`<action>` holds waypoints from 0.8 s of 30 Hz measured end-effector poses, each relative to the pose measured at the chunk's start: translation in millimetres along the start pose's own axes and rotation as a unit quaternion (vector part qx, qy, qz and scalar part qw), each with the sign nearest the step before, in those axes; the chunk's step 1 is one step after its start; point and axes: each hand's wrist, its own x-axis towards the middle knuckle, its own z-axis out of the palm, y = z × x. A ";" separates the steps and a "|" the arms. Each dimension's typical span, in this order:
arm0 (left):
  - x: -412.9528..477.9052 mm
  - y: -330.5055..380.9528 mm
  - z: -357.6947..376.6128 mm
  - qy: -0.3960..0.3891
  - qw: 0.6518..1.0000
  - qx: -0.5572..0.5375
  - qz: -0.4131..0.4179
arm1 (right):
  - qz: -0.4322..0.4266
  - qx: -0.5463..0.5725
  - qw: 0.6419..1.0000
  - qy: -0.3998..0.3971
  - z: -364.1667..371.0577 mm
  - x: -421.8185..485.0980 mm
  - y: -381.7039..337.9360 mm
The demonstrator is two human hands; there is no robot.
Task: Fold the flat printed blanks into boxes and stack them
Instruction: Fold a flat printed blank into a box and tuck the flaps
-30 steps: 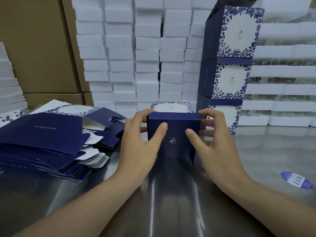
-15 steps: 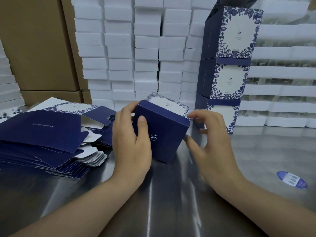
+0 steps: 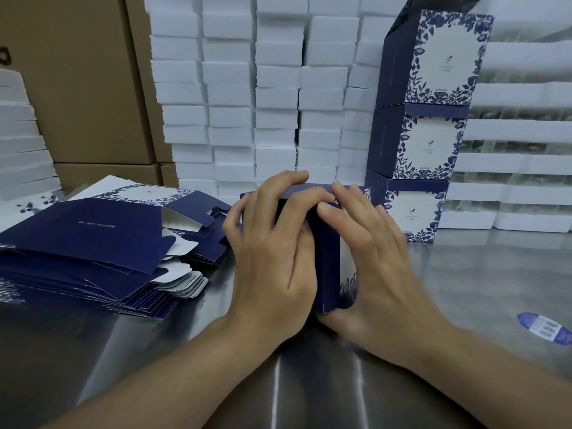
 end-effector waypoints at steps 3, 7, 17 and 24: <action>0.0 -0.6 1.2 -0.014 1.000 -0.002 -0.009 | 0.013 0.042 0.999 0.018 0.0 1.5 -1.6; -2.6 -0.1 3.1 -0.047 0.999 0.008 0.014 | 0.069 0.123 0.988 0.066 1.1 3.1 -0.7; -8.0 -1.2 4.7 -0.094 0.995 0.006 0.018 | 0.235 0.197 0.943 0.127 -2.7 5.8 -1.8; -4.0 -13.8 5.9 -0.015 0.993 -0.058 -0.104 | 0.247 0.180 0.948 0.086 -4.8 2.6 -0.2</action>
